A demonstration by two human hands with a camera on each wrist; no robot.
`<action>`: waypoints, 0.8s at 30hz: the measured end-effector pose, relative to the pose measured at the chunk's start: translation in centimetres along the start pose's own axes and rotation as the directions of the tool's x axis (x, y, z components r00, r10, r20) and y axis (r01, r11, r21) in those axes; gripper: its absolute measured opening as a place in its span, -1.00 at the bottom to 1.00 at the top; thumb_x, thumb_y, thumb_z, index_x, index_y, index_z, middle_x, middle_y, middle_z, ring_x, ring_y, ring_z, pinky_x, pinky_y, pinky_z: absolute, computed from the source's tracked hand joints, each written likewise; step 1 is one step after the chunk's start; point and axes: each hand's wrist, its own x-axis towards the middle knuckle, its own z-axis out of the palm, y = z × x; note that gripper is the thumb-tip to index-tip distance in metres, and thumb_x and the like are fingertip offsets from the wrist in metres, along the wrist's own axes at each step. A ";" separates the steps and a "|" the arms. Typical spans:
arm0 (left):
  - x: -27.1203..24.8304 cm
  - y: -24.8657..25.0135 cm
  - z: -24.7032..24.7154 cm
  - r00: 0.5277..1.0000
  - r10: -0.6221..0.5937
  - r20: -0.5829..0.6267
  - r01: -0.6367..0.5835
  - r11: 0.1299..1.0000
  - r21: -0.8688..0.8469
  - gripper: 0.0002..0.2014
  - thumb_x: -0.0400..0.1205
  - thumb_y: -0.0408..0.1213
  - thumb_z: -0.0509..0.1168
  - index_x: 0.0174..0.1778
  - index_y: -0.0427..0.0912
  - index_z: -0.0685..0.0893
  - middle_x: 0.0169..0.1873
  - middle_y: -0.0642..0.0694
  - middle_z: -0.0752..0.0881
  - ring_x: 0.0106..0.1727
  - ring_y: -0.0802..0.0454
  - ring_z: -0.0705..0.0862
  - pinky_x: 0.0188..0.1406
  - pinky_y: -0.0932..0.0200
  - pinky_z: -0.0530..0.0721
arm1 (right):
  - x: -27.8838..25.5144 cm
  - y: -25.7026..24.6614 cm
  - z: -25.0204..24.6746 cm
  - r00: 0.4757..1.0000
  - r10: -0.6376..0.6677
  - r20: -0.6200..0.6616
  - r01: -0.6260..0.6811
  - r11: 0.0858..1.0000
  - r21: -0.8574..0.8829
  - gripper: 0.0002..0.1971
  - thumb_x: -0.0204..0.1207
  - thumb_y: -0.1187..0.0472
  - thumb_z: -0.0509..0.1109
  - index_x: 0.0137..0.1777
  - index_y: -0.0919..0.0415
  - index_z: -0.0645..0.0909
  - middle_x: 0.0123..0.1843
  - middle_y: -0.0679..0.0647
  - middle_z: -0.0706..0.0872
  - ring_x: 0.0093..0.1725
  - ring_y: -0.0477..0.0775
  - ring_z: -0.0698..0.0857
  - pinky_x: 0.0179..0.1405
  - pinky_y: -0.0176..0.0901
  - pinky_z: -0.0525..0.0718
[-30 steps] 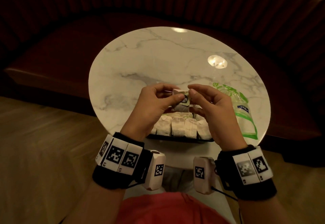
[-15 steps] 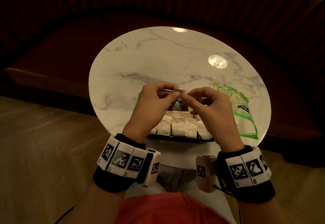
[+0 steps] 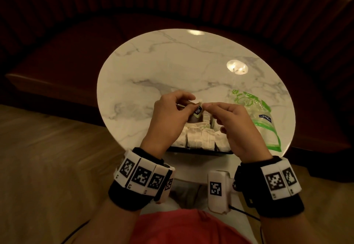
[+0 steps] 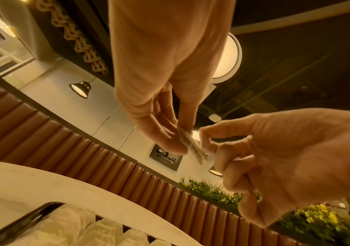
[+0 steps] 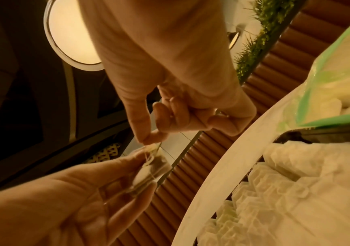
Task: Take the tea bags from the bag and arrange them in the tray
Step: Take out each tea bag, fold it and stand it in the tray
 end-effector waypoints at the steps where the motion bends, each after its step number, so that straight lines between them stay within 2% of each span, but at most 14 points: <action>1: 0.0 0.0 0.0 1.000 0.009 -0.005 -0.009 1.000 0.011 -0.88 0.61 -0.33 0.45 0.03 -0.09 0.77 -0.20 0.01 0.78 -0.23 0.15 0.79 -0.21 0.36 0.74 | 0.0 0.0 0.0 1.000 -0.002 0.011 0.002 1.000 0.014 -0.84 0.59 0.27 0.38 0.03 0.29 0.78 -0.45 -0.25 0.73 -0.42 -0.45 0.62 -0.44 -0.66 0.45; 4: 0.0 0.0 0.0 1.000 0.018 -0.005 -0.018 1.000 0.007 -0.92 0.61 -0.27 0.45 0.00 -0.07 0.78 -0.21 0.06 0.80 -0.22 0.20 0.78 -0.21 0.36 0.73 | -0.1 -0.1 -0.1 0.998 -0.064 -0.025 0.064 0.998 0.010 -0.85 0.60 0.28 0.37 0.00 0.25 0.79 -0.31 -0.18 0.80 -0.27 -0.42 0.68 -0.33 -0.65 0.49; 6: 0.0 0.0 -0.1 1.000 -0.023 0.017 0.024 0.998 -0.066 -0.90 0.62 -0.30 0.43 0.03 -0.16 0.79 -0.19 -0.03 0.80 -0.21 0.17 0.79 -0.28 0.33 0.73 | 0.0 -0.1 -0.2 0.989 -0.131 -0.073 0.131 0.991 -0.002 -0.85 0.59 0.28 0.39 0.02 0.28 0.79 -0.22 -0.08 0.81 -0.21 -0.34 0.70 -0.27 -0.60 0.51; 8: 0.0 0.0 -0.3 0.995 -0.064 0.074 0.073 0.988 -0.137 -0.85 0.63 -0.32 0.42 0.09 -0.23 0.78 -0.14 -0.13 0.81 -0.17 0.08 0.82 -0.30 0.26 0.75 | 0.0 0.0 -0.3 0.980 -0.186 -0.077 0.183 0.982 -0.045 -0.85 0.58 0.26 0.42 0.09 0.22 0.76 -0.21 0.00 0.74 -0.25 -0.30 0.66 -0.27 -0.55 0.52; 9: 0.0 0.0 -0.3 0.991 -0.079 0.106 0.096 0.983 -0.160 -0.83 0.63 -0.32 0.41 0.12 -0.24 0.77 -0.13 -0.16 0.82 -0.16 0.04 0.83 -0.29 0.23 0.75 | 0.0 0.1 -0.3 0.980 -0.191 -0.060 0.187 0.980 -0.067 -0.82 0.57 0.24 0.43 0.13 0.17 0.75 -0.19 0.06 0.71 -0.25 -0.28 0.66 -0.26 -0.52 0.53; 11: -0.1 0.0 -0.3 0.983 -0.100 0.156 0.130 0.973 -0.191 -0.82 0.64 -0.31 0.40 0.13 -0.25 0.75 -0.12 -0.17 0.83 -0.17 -0.02 0.84 -0.28 0.20 0.75 | 0.0 0.5 -0.3 0.987 -0.157 -0.022 0.154 0.984 -0.094 -0.81 0.57 0.20 0.44 0.15 0.14 0.75 -0.09 0.11 0.78 -0.14 -0.15 0.73 -0.17 -0.37 0.61; 13: -0.1 -0.1 -0.3 0.976 -0.118 0.182 0.156 0.966 -0.206 -0.85 0.66 -0.29 0.37 0.09 -0.24 0.77 -0.12 -0.17 0.84 -0.16 -0.02 0.84 -0.25 0.19 0.75 | 0.1 0.7 -0.2 0.992 -0.128 -0.023 0.125 0.987 -0.098 -0.85 0.57 0.18 0.44 0.08 0.15 0.77 -0.07 0.08 0.83 -0.06 0.03 0.76 -0.11 -0.16 0.64; 15: -0.1 -0.3 -0.3 0.970 -0.136 0.203 0.180 0.959 -0.218 -0.85 0.69 -0.27 0.33 0.05 -0.21 0.78 -0.12 -0.15 0.84 -0.13 -0.01 0.83 -0.21 0.19 0.76 | 0.3 0.9 -0.2 0.992 -0.113 -0.051 0.109 0.991 -0.077 -0.90 0.57 0.18 0.45 -0.01 0.16 0.78 -0.14 0.06 0.83 -0.09 0.07 0.74 -0.14 -0.09 0.62; 17: -0.1 -0.3 -0.1 0.965 -0.152 0.214 0.201 0.953 -0.228 -0.84 0.70 -0.24 0.31 0.01 -0.20 0.78 -0.14 -0.15 0.83 -0.15 0.00 0.82 -0.19 0.18 0.76 | 0.3 0.9 -0.2 0.992 -0.113 -0.055 0.109 0.992 -0.058 -0.92 0.56 0.20 0.46 -0.07 0.15 0.78 -0.21 0.03 0.82 -0.15 -0.02 0.74 -0.20 -0.19 0.61; 20: 0.0 -0.4 0.3 0.963 -0.180 0.202 0.224 0.948 -0.226 -0.83 0.72 -0.25 0.27 -0.08 -0.20 0.74 -0.25 -0.08 0.77 -0.24 0.12 0.77 -0.28 0.23 0.73 | 0.3 0.8 -0.1 0.991 -0.123 -0.051 0.121 0.992 -0.040 -0.92 0.55 0.25 0.45 -0.10 0.22 0.78 -0.28 0.01 0.80 -0.28 -0.19 0.72 -0.34 -0.45 0.57; 22: 0.0 -0.4 0.5 0.960 -0.189 0.206 0.234 0.947 -0.219 -0.79 0.74 -0.21 0.25 -0.09 -0.21 0.72 -0.24 -0.10 0.74 -0.18 0.05 0.77 -0.24 0.16 0.77 | 0.3 0.8 0.0 0.991 -0.121 -0.065 0.119 0.992 -0.036 -0.89 0.55 0.25 0.45 -0.08 0.28 0.78 -0.28 0.07 0.80 -0.32 -0.20 0.71 -0.37 -0.46 0.57; 24: 0.0 -0.3 0.7 0.952 -0.186 0.244 0.245 0.939 -0.242 -0.74 0.72 -0.13 0.26 -0.01 -0.27 0.72 -0.22 -0.15 0.75 -0.14 -0.06 0.78 -0.15 0.05 0.81 | 0.3 0.9 0.0 0.989 -0.119 -0.089 0.116 0.992 -0.038 -0.88 0.54 0.21 0.47 -0.08 0.27 0.78 -0.28 0.09 0.81 -0.29 -0.13 0.73 -0.31 -0.34 0.63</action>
